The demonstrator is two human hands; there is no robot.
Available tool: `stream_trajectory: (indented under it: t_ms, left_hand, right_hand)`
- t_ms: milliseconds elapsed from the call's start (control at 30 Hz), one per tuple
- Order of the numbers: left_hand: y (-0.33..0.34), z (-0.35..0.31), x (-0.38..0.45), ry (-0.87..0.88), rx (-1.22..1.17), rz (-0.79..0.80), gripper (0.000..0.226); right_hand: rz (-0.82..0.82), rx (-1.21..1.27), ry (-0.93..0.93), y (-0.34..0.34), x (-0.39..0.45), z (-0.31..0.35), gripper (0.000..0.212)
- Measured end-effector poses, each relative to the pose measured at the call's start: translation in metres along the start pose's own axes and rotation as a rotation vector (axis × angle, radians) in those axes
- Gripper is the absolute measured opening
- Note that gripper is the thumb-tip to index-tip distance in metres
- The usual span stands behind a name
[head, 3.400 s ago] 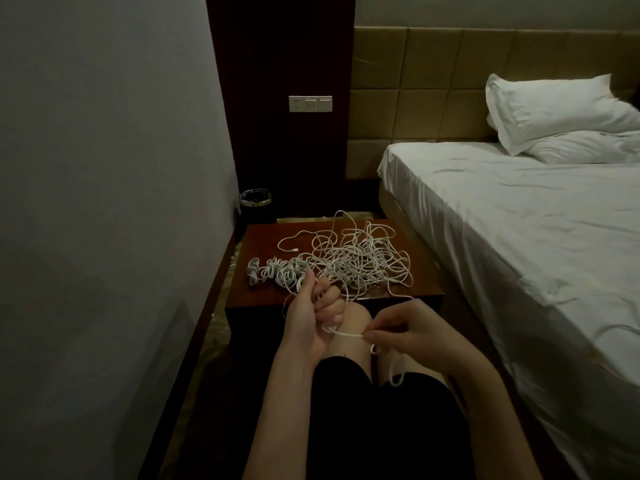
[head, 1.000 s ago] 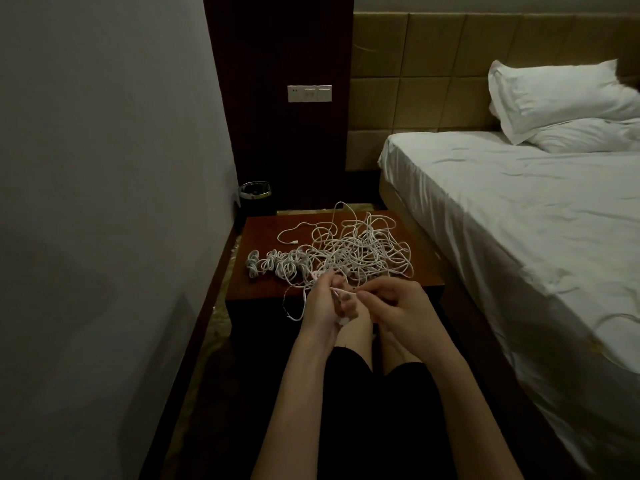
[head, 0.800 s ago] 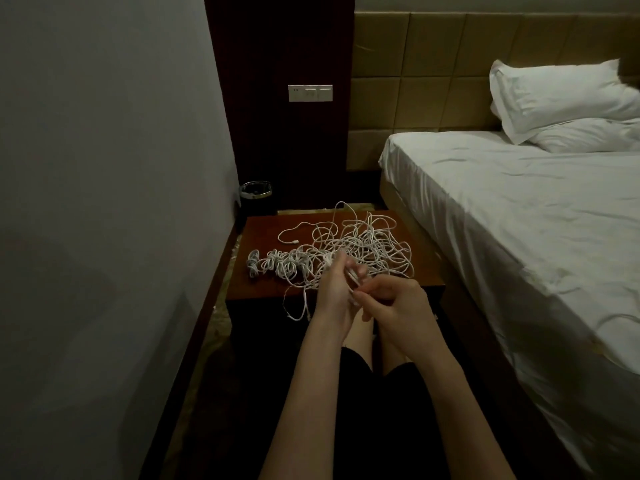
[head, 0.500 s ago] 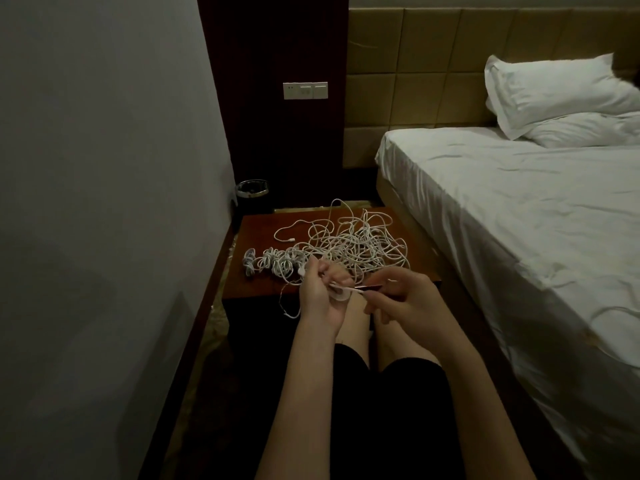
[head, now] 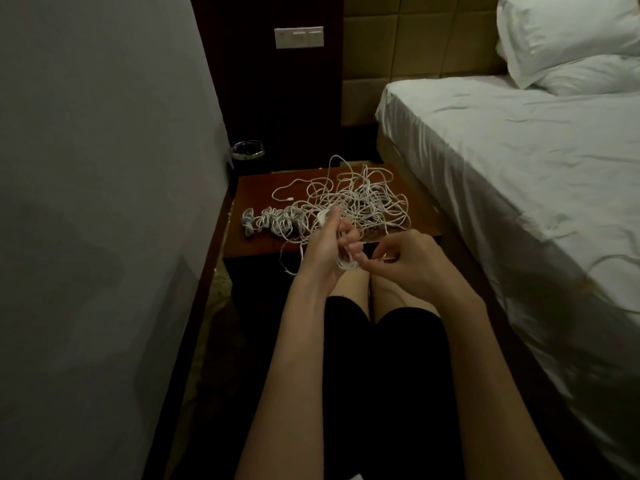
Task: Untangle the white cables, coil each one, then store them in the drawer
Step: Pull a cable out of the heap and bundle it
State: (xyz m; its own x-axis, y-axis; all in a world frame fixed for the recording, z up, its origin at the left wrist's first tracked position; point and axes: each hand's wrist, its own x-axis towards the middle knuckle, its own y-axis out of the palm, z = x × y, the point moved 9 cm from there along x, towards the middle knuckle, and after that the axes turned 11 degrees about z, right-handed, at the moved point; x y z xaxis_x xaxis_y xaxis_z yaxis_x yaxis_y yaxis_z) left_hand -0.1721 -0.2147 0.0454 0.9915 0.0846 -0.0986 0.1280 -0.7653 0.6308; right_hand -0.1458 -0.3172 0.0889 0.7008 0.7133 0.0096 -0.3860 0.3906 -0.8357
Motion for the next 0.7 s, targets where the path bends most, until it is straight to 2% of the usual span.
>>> stream_trajectory:
  t_ms: [133,300,467,600,700]
  left_hand:
    - [-0.003,0.002,0.0,-0.014,0.131,-0.027,0.047]
    - [0.004,0.021,-0.005,-0.182,0.388,0.036,0.042]
    - [0.0,0.025,-0.011,-0.247,0.377,0.073,0.034]
    - [-0.004,0.017,-0.009,-0.208,0.379,0.106,0.035]
    - [-0.008,0.009,-0.01,-0.183,0.367,0.123,0.041]
  right_hand:
    - [0.1,0.058,-0.052,-0.005,-0.002,0.003,0.009]
    - [0.022,0.043,-0.109,-0.005,-0.002,0.011,0.007]
    - [-0.009,0.131,-0.079,-0.001,0.0,0.001,0.022]
    - [0.048,0.212,-0.028,-0.011,-0.005,-0.011,0.013]
    - [-0.031,0.272,-0.02,-0.034,-0.014,-0.019,0.013]
